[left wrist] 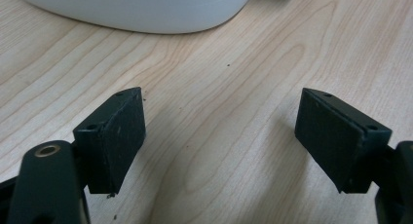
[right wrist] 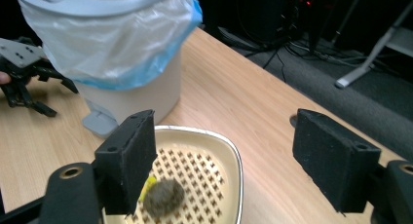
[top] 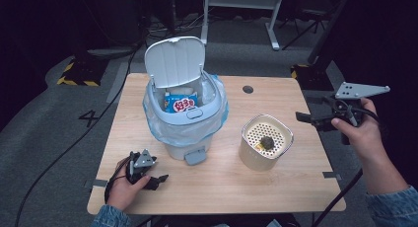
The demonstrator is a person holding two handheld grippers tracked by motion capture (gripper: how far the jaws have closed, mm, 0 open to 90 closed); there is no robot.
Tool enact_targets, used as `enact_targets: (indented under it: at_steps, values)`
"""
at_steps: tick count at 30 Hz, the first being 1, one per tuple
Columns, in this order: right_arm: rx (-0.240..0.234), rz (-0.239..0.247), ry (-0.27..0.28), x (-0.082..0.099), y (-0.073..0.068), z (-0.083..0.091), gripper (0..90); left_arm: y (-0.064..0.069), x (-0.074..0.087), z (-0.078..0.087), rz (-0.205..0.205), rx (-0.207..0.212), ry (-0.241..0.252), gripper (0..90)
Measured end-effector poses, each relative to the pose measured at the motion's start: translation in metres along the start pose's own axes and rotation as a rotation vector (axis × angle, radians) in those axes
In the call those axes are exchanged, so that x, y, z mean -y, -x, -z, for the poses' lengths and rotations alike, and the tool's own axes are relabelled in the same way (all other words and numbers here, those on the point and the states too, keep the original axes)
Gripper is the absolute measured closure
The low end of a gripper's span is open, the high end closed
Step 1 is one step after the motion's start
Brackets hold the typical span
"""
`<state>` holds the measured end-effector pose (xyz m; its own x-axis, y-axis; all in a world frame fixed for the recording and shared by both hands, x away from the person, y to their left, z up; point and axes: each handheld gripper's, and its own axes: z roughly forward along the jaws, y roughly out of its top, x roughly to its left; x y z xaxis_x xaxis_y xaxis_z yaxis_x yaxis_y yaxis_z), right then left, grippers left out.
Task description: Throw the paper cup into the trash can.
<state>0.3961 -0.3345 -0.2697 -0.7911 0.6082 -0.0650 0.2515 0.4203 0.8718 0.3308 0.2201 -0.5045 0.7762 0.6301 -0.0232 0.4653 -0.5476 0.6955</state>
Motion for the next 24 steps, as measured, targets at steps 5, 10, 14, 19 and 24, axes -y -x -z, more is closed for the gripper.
enact_targets:
  at_steps: [5,10,14,19,24]
  values:
    - [0.027,-0.011,-0.035,0.025,0.002,0.006,24.3,0.0,0.0,0.0,0.003,-0.008,0.0,19.0]
    - [0.047,-0.03,-0.043,0.05,0.002,0.012,23.3,0.002,0.001,0.001,0.019,-0.024,0.001,19.0]
    - [0.066,-0.056,-0.057,0.07,0.002,0.014,23.1,0.003,0.001,0.001,0.023,-0.029,0.001,19.0]
    - [0.101,-0.085,-0.078,0.095,-0.001,0.013,22.3,0.003,0.001,0.001,0.023,-0.029,0.001,19.0]
    - [0.132,-0.123,-0.127,0.129,-0.008,0.004,22.4,0.003,0.001,0.001,0.023,-0.028,0.001,19.0]
